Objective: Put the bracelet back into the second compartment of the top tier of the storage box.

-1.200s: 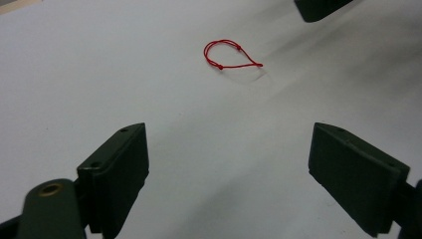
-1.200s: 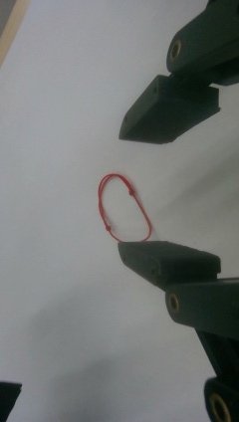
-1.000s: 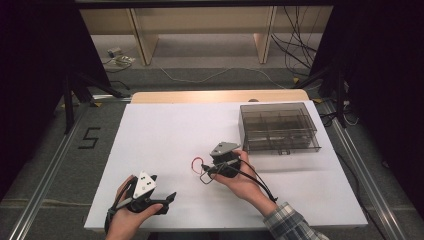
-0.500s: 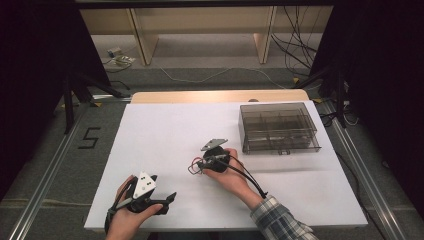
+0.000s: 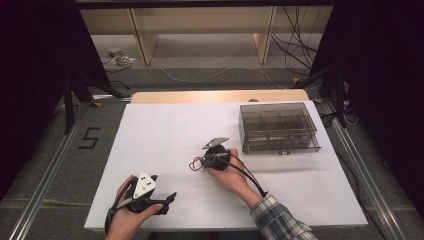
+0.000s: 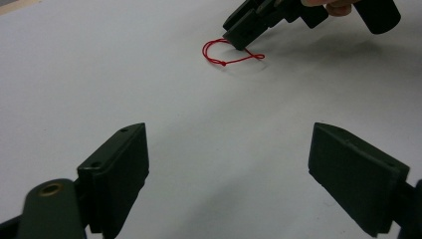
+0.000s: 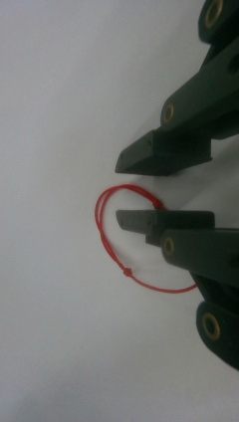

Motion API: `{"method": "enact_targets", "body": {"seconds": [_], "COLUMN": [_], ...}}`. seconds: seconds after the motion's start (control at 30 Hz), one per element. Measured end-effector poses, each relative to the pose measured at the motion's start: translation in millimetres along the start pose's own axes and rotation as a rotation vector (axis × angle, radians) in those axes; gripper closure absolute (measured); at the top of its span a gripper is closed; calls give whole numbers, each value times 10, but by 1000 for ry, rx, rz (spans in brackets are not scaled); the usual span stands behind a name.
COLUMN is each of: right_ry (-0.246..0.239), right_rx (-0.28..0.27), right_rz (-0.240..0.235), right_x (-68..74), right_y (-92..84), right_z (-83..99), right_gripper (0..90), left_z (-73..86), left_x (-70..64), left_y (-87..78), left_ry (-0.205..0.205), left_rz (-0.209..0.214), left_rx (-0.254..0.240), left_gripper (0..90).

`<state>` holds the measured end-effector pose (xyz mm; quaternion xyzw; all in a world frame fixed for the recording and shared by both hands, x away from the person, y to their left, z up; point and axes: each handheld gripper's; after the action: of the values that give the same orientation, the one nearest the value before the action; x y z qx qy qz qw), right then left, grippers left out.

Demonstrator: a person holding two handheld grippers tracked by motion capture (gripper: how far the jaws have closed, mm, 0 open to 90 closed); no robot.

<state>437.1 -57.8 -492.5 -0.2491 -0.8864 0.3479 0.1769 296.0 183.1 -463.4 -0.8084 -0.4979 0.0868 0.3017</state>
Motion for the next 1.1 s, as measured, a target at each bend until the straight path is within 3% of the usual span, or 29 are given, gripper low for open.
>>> {"method": "enact_targets", "body": {"seconds": [0.2,0.63,1.1], "right_ry": [-2,15,-27], "right_rx": [-3,-30,-82], "right_rz": [-16,-25,-18], "right_x": [0,51,90], "right_y": [2,-69,-300], "right_z": [1,-18,-65], "right_gripper": [870,882,883], "left_z": [2,5,2], "left_x": [0,2,2], "left_y": [4,4,2], "left_ry": [4,4,4], "left_rz": [0,-3,-7], "left_rx": [0,-3,-7], "left_gripper": [161,161,161]}}
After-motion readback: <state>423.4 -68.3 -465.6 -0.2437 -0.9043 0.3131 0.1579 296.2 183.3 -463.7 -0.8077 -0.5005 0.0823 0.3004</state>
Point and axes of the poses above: each handheld gripper's, and its own axes: y roughly forward along the jaws, z roughly out of its underside, x roughly to its left, and after that the axes turned 10 degrees about -z, right-handed
